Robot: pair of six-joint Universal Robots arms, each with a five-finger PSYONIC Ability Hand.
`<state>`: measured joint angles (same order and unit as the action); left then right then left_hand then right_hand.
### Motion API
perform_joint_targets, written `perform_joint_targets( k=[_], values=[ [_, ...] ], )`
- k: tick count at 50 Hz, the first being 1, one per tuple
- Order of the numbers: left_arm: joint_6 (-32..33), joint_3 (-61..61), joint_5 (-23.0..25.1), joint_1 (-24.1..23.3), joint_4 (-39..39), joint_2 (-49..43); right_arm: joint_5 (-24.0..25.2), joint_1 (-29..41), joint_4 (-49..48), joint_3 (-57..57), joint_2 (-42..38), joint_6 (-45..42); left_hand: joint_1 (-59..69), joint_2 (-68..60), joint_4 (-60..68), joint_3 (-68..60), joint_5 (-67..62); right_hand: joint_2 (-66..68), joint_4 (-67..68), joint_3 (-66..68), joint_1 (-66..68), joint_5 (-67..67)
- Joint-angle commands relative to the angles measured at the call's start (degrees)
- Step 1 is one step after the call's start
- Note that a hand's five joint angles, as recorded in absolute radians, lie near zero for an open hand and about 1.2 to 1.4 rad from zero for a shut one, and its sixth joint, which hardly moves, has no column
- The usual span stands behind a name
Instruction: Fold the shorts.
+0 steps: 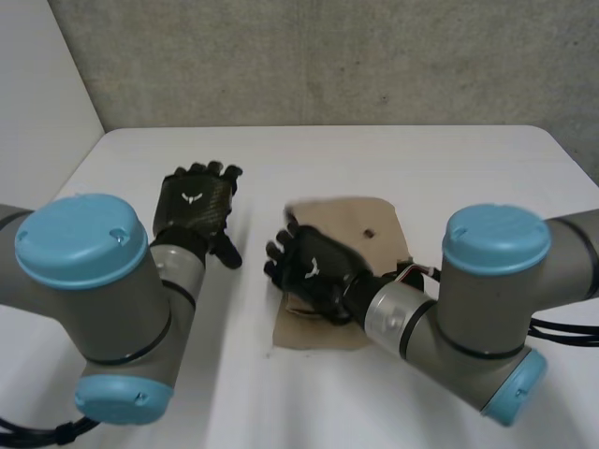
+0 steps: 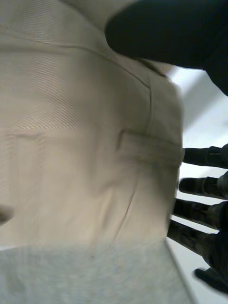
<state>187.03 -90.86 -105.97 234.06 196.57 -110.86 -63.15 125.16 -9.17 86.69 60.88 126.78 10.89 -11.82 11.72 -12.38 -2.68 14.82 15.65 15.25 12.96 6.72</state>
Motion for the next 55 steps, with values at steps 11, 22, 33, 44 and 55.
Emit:
perform_joint_targets(
  k=[11, 22, 33, 44, 55],
  values=[
    [0.8, 19.4, 3.2, -6.2, -1.3, -10.5, -3.1, -15.5, 5.1, -4.4, 9.6, 50.6, 1.5, -0.6, 0.7, 0.0, 0.3, -4.8, -5.7, -5.2, -3.0, -6.7],
    [0.5, 32.1, 4.2, -9.3, -16.2, -25.7, -8.0, -15.5, 14.3, -11.2, -5.2, 43.3, 1.7, -0.7, 0.8, -0.2, 0.1, -4.8, -5.7, -5.2, -3.0, -6.7],
    [0.9, 36.2, 0.6, -9.0, -26.2, -31.7, -9.1, -15.4, 15.9, -14.6, -11.5, 36.8, 1.5, -0.6, 0.7, 0.0, 0.3, -4.8, -5.7, -5.2, -3.0, -6.7],
    [0.9, 34.1, 0.9, -9.4, -26.3, -19.0, -10.5, -15.0, 15.8, -14.7, 0.6, 37.0, 0.2, 0.8, -0.7, 1.3, 1.6, -4.8, -5.7, -5.2, -3.0, -6.7],
    [0.6, 29.0, 0.6, -3.3, -26.5, 3.3, -24.5, -15.1, 17.2, -20.7, 17.0, 45.9, 0.2, 0.8, -0.7, 1.3, 1.6, -4.8, -5.7, -5.2, -3.0, -6.7]
  ],
)
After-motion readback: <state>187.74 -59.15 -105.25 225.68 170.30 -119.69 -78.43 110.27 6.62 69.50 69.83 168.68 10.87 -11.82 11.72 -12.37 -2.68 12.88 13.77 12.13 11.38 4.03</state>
